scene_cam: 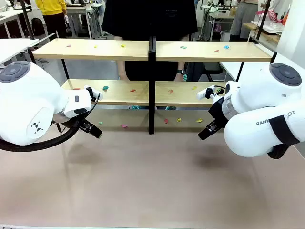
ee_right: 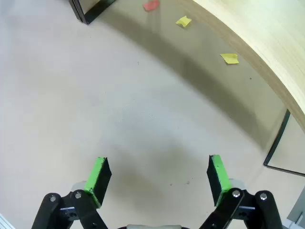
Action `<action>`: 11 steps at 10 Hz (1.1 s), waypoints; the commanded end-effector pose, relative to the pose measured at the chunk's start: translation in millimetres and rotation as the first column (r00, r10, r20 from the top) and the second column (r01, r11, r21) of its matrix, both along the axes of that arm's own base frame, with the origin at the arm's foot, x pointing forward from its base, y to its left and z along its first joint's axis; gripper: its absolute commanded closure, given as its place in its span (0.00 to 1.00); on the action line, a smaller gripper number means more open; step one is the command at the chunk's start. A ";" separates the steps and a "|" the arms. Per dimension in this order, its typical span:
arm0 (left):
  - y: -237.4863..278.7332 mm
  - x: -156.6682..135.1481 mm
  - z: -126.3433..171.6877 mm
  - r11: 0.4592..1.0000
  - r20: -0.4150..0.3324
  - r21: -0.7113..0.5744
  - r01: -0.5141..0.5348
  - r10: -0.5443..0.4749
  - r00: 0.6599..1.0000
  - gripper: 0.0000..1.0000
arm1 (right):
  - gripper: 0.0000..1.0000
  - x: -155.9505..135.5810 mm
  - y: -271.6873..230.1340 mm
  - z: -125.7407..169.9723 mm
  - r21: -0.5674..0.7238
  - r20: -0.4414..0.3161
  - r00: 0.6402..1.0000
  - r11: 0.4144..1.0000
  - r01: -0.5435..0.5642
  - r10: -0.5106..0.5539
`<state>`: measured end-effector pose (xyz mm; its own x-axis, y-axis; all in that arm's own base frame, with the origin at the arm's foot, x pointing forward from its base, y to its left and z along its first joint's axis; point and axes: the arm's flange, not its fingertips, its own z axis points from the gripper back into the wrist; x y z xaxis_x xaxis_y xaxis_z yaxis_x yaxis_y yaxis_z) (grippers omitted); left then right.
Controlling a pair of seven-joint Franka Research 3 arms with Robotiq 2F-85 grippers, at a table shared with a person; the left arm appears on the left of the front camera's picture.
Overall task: Clean the shelves.
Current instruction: Pick up the Duster when the human hands it over.
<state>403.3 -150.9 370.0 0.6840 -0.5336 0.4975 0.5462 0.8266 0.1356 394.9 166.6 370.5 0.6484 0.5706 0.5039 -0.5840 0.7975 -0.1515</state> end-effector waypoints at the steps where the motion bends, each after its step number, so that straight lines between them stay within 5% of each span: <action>1: 0.0 0.0 0.2 1.000 0.000 0.000 0.000 0.000 1.000 0.00 | 0.00 0.0 0.0 0.1 0.000 0.000 1.000 1.000 0.000 0.000; 11: 0.0 0.0 0.2 1.000 0.000 0.000 0.000 0.000 1.000 0.00 | 0.00 0.0 0.0 0.1 0.000 0.000 1.000 1.000 0.000 0.000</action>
<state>403.3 -150.9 370.0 0.6842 -0.5332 0.4976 0.5459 0.8268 0.1353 394.9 166.7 370.5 0.6481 0.5711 0.5037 -0.5843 0.7972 -0.1519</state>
